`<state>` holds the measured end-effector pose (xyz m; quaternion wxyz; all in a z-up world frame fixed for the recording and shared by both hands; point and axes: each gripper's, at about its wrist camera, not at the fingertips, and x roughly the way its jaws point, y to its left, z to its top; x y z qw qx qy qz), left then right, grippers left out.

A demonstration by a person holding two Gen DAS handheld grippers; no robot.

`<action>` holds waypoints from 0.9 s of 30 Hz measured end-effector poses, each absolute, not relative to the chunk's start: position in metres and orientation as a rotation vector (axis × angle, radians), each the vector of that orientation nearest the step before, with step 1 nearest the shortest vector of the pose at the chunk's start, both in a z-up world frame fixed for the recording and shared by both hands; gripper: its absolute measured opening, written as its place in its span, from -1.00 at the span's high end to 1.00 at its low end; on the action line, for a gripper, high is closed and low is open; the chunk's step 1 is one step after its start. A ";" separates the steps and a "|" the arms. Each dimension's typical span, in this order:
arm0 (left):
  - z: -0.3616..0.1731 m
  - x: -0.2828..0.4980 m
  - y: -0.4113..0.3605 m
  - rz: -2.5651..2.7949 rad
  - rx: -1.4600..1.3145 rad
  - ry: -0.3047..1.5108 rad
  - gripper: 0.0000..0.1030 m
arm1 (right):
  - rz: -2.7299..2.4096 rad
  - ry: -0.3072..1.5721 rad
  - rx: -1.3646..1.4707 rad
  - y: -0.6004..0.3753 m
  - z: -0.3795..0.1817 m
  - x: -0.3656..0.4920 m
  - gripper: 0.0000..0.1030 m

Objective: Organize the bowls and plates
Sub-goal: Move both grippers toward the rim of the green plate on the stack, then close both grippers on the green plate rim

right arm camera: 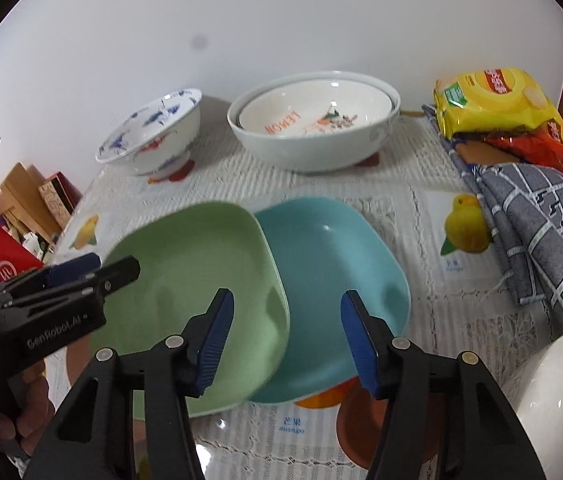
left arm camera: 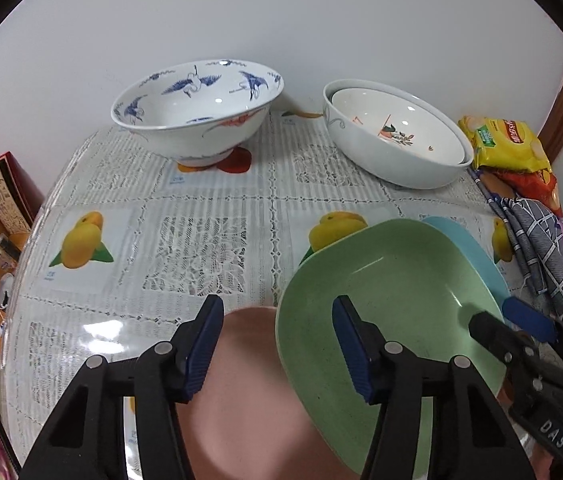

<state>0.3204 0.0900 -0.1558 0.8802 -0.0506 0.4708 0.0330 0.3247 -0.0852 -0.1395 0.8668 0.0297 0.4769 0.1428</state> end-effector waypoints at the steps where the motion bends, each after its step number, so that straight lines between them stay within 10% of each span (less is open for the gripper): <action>1: -0.157 0.321 0.091 0.068 -0.113 0.981 0.00 | 0.294 1.003 0.058 -0.086 -0.141 0.324 -0.09; 8: -0.165 0.327 0.093 0.080 -0.140 0.986 0.21 | 0.297 1.040 0.028 -0.080 -0.156 0.328 0.38; 12: -0.164 0.327 0.090 0.044 -0.164 0.982 0.67 | 0.338 1.042 0.070 -0.081 -0.160 0.330 0.74; 27: -0.114 0.290 0.075 0.026 -0.158 0.923 0.77 | 0.293 0.977 0.101 -0.095 -0.118 0.300 0.79</action>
